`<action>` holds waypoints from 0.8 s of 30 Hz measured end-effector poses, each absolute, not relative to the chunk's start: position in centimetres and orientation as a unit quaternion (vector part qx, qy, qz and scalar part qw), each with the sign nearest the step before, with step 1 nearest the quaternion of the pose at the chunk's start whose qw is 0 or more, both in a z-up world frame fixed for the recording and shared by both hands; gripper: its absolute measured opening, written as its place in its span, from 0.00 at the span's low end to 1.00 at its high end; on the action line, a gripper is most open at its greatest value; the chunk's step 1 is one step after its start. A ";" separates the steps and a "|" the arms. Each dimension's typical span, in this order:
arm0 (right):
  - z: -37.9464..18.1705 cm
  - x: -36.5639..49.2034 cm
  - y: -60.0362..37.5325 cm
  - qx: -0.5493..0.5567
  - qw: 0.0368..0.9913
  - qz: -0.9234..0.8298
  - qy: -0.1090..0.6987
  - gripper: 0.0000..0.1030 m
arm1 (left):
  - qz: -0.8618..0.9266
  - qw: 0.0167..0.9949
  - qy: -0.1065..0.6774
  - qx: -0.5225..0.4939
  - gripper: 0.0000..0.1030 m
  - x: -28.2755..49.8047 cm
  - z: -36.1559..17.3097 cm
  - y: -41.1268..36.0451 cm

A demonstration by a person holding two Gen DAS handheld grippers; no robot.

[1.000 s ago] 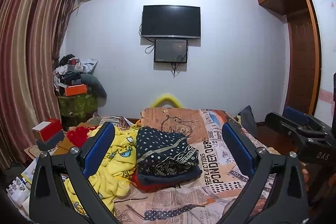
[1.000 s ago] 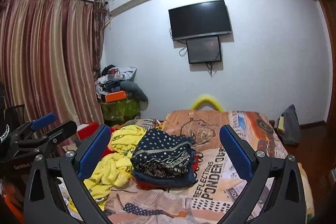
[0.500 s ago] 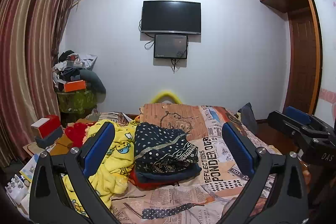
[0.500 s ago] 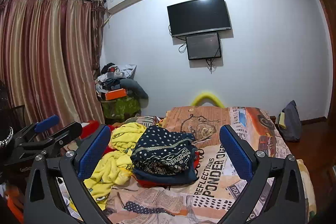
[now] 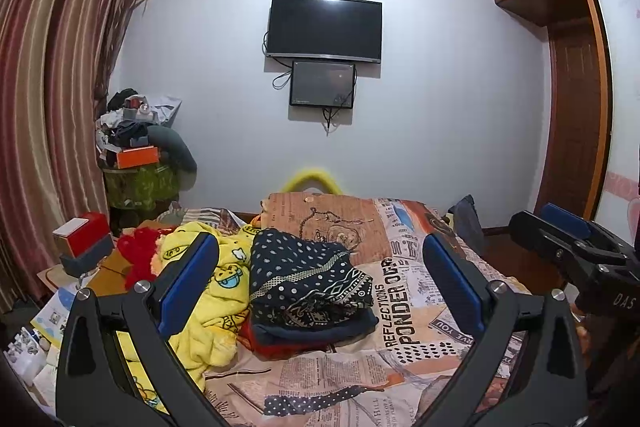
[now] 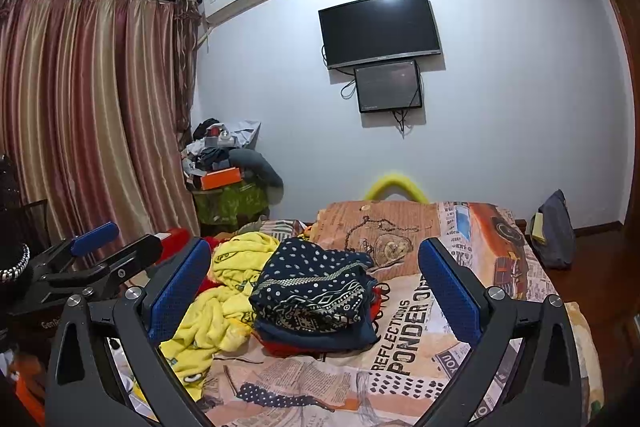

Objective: Fold large clothes

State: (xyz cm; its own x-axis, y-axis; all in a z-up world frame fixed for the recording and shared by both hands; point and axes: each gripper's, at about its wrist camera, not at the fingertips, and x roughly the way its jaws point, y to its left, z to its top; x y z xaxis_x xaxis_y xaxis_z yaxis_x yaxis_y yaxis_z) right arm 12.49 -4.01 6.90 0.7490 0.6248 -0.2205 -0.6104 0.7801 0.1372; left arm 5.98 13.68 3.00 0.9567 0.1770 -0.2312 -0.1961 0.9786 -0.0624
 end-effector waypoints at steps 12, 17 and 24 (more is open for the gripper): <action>6.9 12.5 -3.6 0.024 0.939 0.321 0.125 1.00 | 0.081 0.989 0.118 -0.043 1.00 6.2 2.9 13.6; 6.9 12.3 -3.4 0.021 0.940 0.319 0.123 1.00 | 0.077 0.989 0.115 -0.043 1.00 6.1 3.0 13.5; 6.8 12.2 -3.1 0.016 0.940 0.317 0.124 1.00 | 0.075 0.989 0.118 -0.051 0.99 6.0 2.8 13.7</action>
